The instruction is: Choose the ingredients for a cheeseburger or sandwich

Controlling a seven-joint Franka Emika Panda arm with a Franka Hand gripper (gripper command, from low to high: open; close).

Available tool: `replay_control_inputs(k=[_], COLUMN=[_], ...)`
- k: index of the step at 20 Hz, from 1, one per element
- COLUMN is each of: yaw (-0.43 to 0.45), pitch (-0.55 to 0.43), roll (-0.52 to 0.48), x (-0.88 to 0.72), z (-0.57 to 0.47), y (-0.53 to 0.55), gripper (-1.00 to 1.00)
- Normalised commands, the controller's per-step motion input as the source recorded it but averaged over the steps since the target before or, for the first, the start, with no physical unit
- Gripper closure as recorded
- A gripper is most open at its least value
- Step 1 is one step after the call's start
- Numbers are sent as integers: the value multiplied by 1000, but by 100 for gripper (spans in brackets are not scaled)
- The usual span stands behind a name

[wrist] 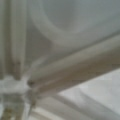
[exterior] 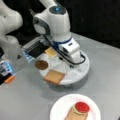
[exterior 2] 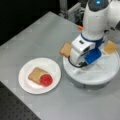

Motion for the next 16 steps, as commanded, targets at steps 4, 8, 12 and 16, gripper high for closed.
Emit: replay_control_inputs(k=[4,8,12,16], yaw=[15,30,33,-5], pitch=[204,289,286,233], roll=[-73,-47,-36,-37], x=[316,233,198,184], z=[693,420,128,96], y=[-270,-60,68,58], gripper=[-100,-100,-100,-100])
